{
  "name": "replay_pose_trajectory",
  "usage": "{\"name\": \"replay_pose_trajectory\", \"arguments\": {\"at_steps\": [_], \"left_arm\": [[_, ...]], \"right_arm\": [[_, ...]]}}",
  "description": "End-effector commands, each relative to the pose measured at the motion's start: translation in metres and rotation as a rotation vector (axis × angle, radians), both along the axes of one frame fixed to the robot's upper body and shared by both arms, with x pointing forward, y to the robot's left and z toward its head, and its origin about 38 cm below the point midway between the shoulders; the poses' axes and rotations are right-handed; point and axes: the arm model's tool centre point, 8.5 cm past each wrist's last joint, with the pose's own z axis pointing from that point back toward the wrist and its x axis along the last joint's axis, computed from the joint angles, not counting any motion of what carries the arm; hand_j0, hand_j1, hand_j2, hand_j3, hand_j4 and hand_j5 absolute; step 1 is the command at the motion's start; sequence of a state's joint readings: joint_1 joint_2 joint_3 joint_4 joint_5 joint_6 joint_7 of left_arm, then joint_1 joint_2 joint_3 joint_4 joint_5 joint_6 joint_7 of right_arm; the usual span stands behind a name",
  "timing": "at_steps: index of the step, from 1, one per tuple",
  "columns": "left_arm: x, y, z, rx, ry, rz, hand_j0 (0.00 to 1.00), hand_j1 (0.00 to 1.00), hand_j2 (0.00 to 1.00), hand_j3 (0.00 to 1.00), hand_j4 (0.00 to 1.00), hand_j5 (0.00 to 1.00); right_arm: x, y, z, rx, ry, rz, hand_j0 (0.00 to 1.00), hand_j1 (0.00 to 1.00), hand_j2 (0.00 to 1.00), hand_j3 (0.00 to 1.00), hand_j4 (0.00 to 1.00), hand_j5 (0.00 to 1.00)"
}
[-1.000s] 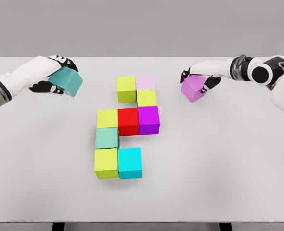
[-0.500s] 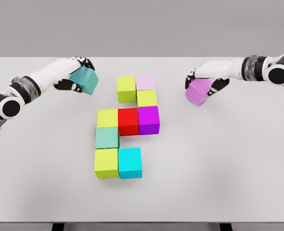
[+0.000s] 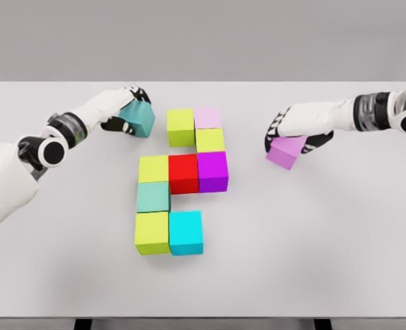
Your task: Assemble the squares on the desktop into the number 2
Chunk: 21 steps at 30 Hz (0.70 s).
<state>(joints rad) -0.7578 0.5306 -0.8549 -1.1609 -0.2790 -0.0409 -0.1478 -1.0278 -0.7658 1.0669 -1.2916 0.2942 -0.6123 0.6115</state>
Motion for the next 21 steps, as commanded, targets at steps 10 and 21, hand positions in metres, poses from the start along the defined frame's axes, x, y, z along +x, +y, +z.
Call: {"name": "replay_pose_trajectory", "arguments": {"at_steps": [10,21], "left_arm": [[-0.003,-0.009,0.000,-0.012,0.018,-0.022,0.35,0.35,0.35,0.35,0.35,0.35],[-0.004,-0.011,-0.002,-0.022,0.030,-0.026,0.35,0.35,0.35,0.35,0.35,0.35]], "right_arm": [[-0.042,0.010,0.009,-0.026,-0.005,0.128,0.60,0.60,0.60,0.60,0.60,0.60],[-0.056,0.010,0.012,0.045,0.061,0.140,0.59,0.59,0.59,0.59,0.59,0.59]]}}
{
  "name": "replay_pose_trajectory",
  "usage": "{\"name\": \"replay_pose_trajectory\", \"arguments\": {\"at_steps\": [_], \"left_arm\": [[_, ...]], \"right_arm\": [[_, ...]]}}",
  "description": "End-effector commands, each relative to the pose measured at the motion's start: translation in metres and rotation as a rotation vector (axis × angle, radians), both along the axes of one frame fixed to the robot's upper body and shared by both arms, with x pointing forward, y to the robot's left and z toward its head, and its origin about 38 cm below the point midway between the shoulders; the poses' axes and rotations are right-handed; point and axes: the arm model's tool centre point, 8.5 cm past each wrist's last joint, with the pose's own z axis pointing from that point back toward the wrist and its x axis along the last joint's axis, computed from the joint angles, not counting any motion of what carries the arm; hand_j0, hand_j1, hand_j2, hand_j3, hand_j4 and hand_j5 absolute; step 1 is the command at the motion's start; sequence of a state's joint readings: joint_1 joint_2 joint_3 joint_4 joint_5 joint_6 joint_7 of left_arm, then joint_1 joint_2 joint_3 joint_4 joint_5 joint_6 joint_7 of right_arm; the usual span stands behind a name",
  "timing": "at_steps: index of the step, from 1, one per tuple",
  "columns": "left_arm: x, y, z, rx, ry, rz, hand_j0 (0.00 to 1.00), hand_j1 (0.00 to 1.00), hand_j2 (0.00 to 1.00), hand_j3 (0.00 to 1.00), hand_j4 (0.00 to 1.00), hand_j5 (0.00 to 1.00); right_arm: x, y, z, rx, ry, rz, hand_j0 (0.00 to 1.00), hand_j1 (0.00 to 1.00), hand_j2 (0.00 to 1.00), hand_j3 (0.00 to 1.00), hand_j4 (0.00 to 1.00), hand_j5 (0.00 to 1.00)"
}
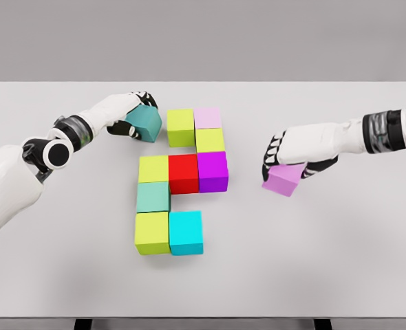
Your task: Assemble the squares on the desktop into the number 2
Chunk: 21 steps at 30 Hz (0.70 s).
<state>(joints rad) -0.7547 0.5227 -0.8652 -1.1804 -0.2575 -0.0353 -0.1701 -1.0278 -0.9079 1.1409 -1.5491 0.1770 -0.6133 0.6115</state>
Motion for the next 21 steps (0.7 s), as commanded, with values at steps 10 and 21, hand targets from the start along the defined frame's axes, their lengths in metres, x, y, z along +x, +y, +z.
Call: {"name": "replay_pose_trajectory", "arguments": {"at_steps": [10,21], "left_arm": [[-0.002,-0.002,-0.002,-0.013,0.035,-0.010,0.35,0.35,0.35,0.35,0.35,0.35],[-0.001,0.000,0.000,-0.027,0.060,-0.013,0.35,0.35,0.35,0.35,0.35,0.35]], "right_arm": [[-0.017,0.016,-0.008,0.007,0.040,0.064,0.59,0.59,0.59,0.59,0.59,0.59],[-0.028,0.037,-0.019,0.009,0.070,0.129,0.59,0.59,0.59,0.59,0.59,0.59]]}}
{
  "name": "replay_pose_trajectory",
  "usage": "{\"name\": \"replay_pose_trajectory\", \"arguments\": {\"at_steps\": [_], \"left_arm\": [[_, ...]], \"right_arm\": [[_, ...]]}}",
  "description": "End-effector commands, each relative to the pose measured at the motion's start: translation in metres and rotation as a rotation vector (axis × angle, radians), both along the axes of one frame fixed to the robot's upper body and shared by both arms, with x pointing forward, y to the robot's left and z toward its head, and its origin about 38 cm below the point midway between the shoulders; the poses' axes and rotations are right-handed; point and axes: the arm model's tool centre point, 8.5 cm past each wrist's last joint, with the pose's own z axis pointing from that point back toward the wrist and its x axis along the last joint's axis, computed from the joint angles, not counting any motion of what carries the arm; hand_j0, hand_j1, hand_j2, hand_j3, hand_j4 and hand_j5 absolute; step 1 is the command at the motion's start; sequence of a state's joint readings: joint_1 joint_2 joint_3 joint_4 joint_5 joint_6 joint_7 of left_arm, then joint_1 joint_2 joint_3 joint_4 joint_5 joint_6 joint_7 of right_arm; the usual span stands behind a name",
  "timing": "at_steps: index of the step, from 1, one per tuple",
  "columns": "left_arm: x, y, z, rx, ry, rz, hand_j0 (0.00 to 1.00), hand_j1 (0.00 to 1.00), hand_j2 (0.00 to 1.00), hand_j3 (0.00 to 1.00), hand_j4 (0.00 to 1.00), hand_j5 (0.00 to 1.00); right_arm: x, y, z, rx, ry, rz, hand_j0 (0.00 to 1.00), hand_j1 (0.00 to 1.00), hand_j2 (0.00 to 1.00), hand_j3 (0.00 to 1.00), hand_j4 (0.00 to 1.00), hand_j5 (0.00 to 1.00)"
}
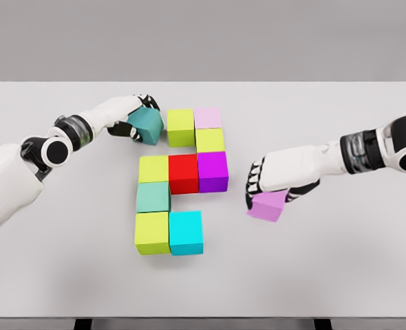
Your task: Assemble the squares on the desktop into the number 2
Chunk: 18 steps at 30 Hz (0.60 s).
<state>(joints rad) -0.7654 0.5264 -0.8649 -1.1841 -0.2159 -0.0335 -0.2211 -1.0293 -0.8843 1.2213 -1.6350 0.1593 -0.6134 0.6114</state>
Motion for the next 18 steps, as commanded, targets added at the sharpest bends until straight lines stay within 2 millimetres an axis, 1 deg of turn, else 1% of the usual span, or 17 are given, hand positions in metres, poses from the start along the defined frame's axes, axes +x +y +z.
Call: {"name": "replay_pose_trajectory", "arguments": {"at_steps": [1,6,11,12,14,15,16,17,18], "left_arm": [[0.000,0.001,0.001,-0.017,0.011,0.002,0.35,0.35,0.35,0.35,0.35,0.35],[-0.001,-0.002,0.004,-0.033,0.011,-0.007,0.35,0.35,0.35,0.35,0.35,0.35],[-0.002,-0.003,0.002,-0.032,0.033,-0.015,0.36,0.36,0.36,0.36,0.36,0.36],[-0.002,-0.002,0.002,-0.032,0.033,-0.015,0.42,0.42,0.42,0.42,0.42,0.42],[-0.001,0.001,0.001,-0.029,0.030,-0.002,0.65,0.65,0.65,0.65,0.65,0.65],[-0.001,0.003,0.000,-0.024,0.032,0.008,0.72,0.72,0.72,0.72,0.72,0.72],[0.000,0.004,0.000,-0.021,0.033,0.016,0.78,0.78,0.78,0.78,0.78,0.78],[0.000,0.004,0.000,-0.016,0.031,0.021,0.80,0.80,0.80,0.80,0.80,0.80],[0.000,0.004,0.000,-0.016,0.031,0.021,0.80,0.80,0.80,0.80,0.80,0.80]], "right_arm": [[-0.002,0.005,-0.002,0.005,0.008,0.012,0.59,0.59,0.59,0.59,0.59,0.59],[-0.004,0.017,-0.004,0.018,0.016,0.039,0.59,0.59,0.59,0.59,0.59,0.59],[-0.006,0.022,-0.007,0.018,0.024,0.052,0.59,0.59,0.59,0.59,0.59,0.59],[-0.007,0.022,-0.007,0.019,0.023,0.055,0.59,0.59,0.59,0.59,0.59,0.59],[-0.007,0.022,-0.007,0.018,0.023,0.053,0.59,0.59,0.59,0.59,0.59,0.59],[-0.007,0.022,-0.008,0.016,0.027,0.055,0.59,0.59,0.59,0.59,0.59,0.59],[-0.008,0.022,-0.009,0.013,0.030,0.056,0.59,0.59,0.59,0.59,0.59,0.59],[-0.009,0.022,-0.011,0.011,0.034,0.059,0.59,0.59,0.59,0.59,0.59,0.59],[-0.009,0.022,-0.011,0.010,0.035,0.059,0.59,0.59,0.59,0.59,0.59,0.59]]}}
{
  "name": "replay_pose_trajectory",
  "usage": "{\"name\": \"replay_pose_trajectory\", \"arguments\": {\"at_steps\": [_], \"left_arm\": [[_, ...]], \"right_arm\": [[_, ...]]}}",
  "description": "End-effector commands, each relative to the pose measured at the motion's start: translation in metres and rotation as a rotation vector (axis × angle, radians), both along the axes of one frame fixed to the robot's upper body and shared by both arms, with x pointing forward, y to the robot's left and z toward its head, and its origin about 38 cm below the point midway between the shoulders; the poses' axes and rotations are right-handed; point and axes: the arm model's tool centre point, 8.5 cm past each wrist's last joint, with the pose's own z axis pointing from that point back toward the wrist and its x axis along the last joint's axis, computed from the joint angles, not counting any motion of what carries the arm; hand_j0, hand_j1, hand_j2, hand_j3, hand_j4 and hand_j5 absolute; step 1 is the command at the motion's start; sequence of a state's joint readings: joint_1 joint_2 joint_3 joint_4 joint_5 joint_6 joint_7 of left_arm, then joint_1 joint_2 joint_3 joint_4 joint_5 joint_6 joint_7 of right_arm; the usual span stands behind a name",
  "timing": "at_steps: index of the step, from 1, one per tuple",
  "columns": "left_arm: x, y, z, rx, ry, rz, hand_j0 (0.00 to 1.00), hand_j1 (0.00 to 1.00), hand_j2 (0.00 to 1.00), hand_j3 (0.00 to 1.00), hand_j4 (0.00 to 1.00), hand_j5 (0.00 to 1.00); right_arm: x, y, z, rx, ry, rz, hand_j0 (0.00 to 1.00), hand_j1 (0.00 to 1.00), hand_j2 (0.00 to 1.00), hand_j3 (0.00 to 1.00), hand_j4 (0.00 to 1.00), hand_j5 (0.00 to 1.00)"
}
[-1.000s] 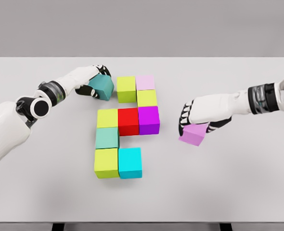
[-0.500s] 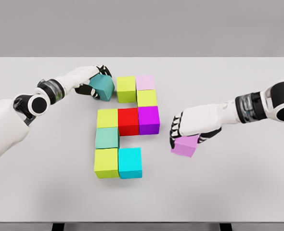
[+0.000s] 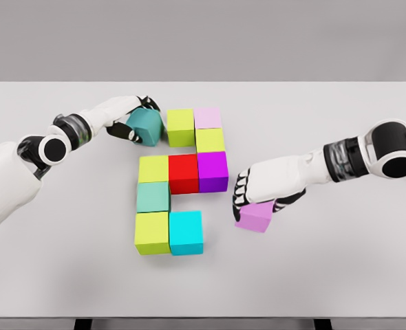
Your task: Assemble the squares on the desktop into the number 2
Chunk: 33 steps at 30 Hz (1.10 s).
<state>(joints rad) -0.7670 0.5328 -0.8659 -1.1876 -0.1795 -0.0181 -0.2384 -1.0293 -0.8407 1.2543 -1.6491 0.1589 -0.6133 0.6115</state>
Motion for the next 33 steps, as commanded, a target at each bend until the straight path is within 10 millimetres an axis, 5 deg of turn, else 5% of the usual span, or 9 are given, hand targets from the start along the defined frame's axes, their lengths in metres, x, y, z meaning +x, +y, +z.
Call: {"name": "replay_pose_trajectory", "arguments": {"at_steps": [1,14,20,21,22,26,29,33], "left_arm": [[0.001,0.002,-0.001,0.004,0.001,0.010,0.81,0.81,0.81,0.81,0.81,0.81],[0.001,0.005,0.002,-0.002,0.002,0.019,0.92,0.92,0.92,0.92,0.92,0.92],[-0.009,0.043,0.028,-0.004,0.025,0.123,0.99,0.99,0.99,0.99,0.99,0.99],[-0.010,0.045,0.026,0.001,0.032,0.124,0.89,0.89,0.89,0.89,0.89,0.89],[-0.008,0.050,0.026,0.003,0.035,0.140,0.66,0.66,0.66,0.66,0.66,0.66],[0.005,0.080,0.015,0.051,0.062,0.228,0.21,0.21,0.21,0.21,0.21,0.21],[0.009,0.081,0.007,0.074,0.072,0.244,0.21,0.21,0.21,0.21,0.21,0.21],[0.009,0.060,-0.005,0.095,0.089,0.203,0.21,0.21,0.21,0.21,0.21,0.21]], "right_arm": [[-0.001,0.001,-0.002,0.002,0.009,0.001,0.59,0.59,0.59,0.59,0.59,0.59],[-0.009,0.017,-0.013,-0.002,0.040,0.045,0.59,0.59,0.59,0.59,0.59,0.59],[-0.010,0.021,-0.015,0.000,0.044,0.056,0.59,0.59,0.59,0.59,0.59,0.59],[-0.010,0.021,-0.015,0.000,0.044,0.056,0.59,0.59,0.59,0.59,0.59,0.59],[-0.011,0.021,-0.016,-0.001,0.046,0.058,0.59,0.59,0.59,0.59,0.59,0.59],[-0.012,0.025,-0.017,0.001,0.049,0.068,0.59,0.59,0.59,0.59,0.59,0.59],[-0.012,0.025,-0.018,0.000,0.053,0.068,0.60,0.60,0.60,0.60,0.60,0.60],[-0.012,0.023,-0.019,-0.004,0.054,0.063,0.88,0.88,0.88,0.88,0.88,0.88]]}}
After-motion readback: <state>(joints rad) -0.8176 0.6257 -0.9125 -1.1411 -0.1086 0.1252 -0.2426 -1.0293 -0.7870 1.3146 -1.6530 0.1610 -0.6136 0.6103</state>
